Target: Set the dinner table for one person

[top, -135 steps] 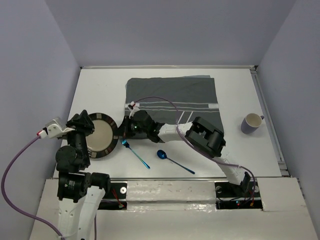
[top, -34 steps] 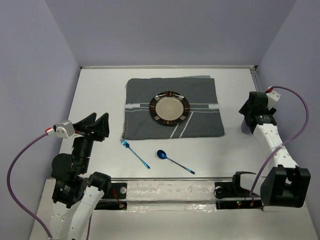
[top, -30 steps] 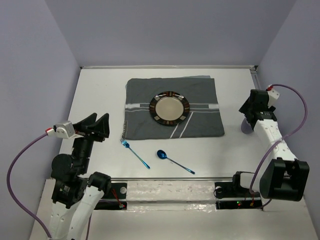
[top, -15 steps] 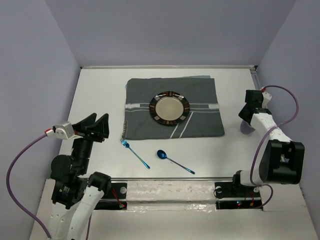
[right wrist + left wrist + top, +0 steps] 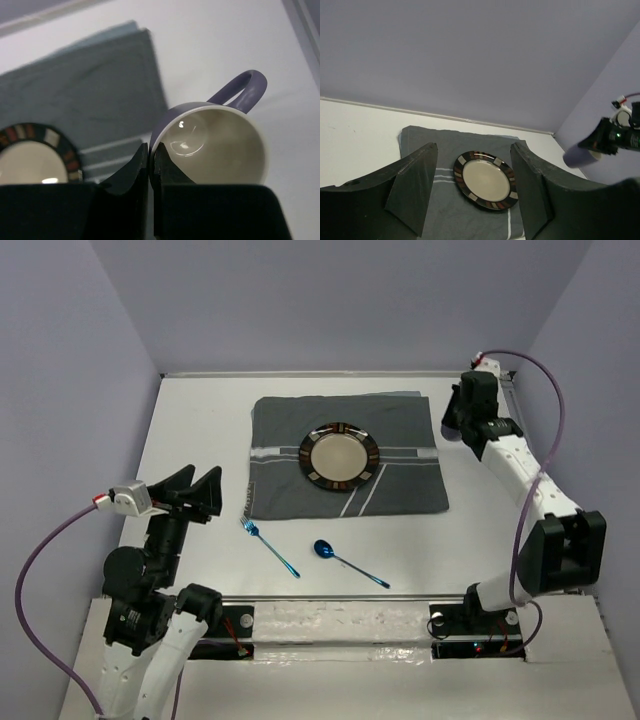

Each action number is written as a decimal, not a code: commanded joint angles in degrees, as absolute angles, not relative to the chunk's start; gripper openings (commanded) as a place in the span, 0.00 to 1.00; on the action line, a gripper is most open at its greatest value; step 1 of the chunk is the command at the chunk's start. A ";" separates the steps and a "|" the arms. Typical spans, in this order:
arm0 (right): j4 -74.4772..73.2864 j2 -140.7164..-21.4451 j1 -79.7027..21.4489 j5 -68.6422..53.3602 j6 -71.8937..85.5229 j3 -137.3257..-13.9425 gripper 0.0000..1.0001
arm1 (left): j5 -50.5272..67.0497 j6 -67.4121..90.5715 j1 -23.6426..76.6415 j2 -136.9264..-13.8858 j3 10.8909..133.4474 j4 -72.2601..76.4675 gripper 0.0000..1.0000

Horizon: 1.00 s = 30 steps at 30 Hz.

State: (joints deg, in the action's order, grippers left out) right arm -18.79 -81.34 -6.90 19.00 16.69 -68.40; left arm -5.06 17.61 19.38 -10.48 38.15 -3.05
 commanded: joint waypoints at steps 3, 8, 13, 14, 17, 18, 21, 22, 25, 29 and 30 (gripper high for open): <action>-13.36 -94.11 -8.61 8.28 7.14 -87.34 0.00 | -3.43 16.61 18.55 -11.95 37.97 -0.62 0.75; -18.71 -107.12 -8.61 5.28 4.49 -102.28 0.00 | -3.43 16.70 18.54 -12.57 38.14 -0.70 0.76; -24.78 -118.10 -9.14 3.34 1.85 -114.41 0.00 | -3.17 16.61 18.72 -13.18 38.14 -0.70 0.74; -25.66 -119.43 -9.66 3.34 1.67 -117.83 0.00 | -3.16 16.52 18.72 -13.27 38.14 -0.53 0.74; -27.86 -123.39 -9.67 2.73 1.93 -121.98 0.00 | -2.81 16.52 18.72 -13.53 38.23 -0.53 0.74; -28.04 -124.01 -9.67 2.99 2.02 -122.34 0.00 | -2.90 16.44 18.72 -13.54 38.23 -0.61 0.74; -28.12 -125.68 -9.67 2.38 2.55 -122.52 0.00 | -3.08 16.52 18.72 -13.71 38.23 -0.62 0.74; -28.04 -126.12 -9.67 2.46 2.46 -122.61 0.00 | -3.08 16.44 18.72 -13.88 38.23 -0.62 0.74; -28.04 -128.05 -10.20 3.42 2.20 -123.13 0.00 | -3.60 16.70 18.72 -14.06 38.23 -0.62 0.74; -28.30 -130.69 -10.20 4.48 1.41 -124.54 0.00 | -3.69 16.70 18.46 -14.15 38.23 -0.62 0.74; -28.30 -131.39 -10.20 4.48 1.32 -124.80 0.00 | -3.69 16.61 18.46 -14.24 38.23 -0.62 0.74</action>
